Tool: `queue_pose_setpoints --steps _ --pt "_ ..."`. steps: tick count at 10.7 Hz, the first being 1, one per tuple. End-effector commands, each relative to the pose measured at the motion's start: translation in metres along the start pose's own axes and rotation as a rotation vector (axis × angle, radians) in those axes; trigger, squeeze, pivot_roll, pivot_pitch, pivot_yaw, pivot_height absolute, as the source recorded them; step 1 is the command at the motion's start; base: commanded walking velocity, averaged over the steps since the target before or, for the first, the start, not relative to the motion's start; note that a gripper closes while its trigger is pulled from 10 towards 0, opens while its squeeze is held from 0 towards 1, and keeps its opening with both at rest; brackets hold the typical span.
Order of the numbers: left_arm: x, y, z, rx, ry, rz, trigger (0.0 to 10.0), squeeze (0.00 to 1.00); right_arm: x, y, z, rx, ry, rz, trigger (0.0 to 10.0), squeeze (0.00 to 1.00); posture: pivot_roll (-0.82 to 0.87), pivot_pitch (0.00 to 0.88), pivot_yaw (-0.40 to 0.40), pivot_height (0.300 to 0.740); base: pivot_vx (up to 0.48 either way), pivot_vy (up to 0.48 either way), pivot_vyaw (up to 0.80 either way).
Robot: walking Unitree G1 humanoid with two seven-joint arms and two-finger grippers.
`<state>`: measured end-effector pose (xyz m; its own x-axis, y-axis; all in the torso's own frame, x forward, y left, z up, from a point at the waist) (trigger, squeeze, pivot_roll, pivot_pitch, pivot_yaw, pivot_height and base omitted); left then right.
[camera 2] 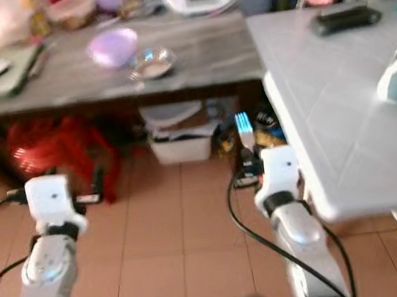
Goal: Setting the table
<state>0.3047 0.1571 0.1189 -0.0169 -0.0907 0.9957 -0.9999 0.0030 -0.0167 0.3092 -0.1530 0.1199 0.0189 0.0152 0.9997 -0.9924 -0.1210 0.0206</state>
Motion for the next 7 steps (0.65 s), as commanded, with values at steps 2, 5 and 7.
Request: queue_pose_setpoints --steps 2,5,7 --pt "0.004 -0.002 0.005 -0.013 0.006 0.008 10.0 0.00 0.018 -0.007 -0.004 0.022 0.017 0.061 3.1 0.00 0.01 0.068 0.055 0.740 0.480 0.000 0.00" --pt "0.008 -0.004 0.001 0.001 -0.003 0.015 10.0 0.00 0.029 -0.010 -0.014 0.072 0.050 0.111 10.0 0.00 0.02 0.075 0.048 0.740 0.480 0.000 0.27" --pt "0.008 -0.004 0.001 -0.008 -0.008 0.014 10.0 0.00 0.028 -0.011 -0.012 0.051 0.026 0.104 10.0 0.00 0.02 0.084 0.050 0.740 0.480 0.000 0.68"
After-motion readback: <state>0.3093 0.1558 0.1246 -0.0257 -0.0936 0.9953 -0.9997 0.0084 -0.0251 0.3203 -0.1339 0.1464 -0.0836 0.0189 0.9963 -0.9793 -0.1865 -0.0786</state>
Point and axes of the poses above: a point about 5 cm out from each wrist's last joint towards the gripper, its own y axis pointing back from the gripper into the wrist, its own x axis along the axis of the wrist's last joint, z = x × y, the point moved 6 cm from there along -y, pointing out of the wrist towards the gripper, and after that the axes turned 1 degree about -y, right-handed, at the moved point
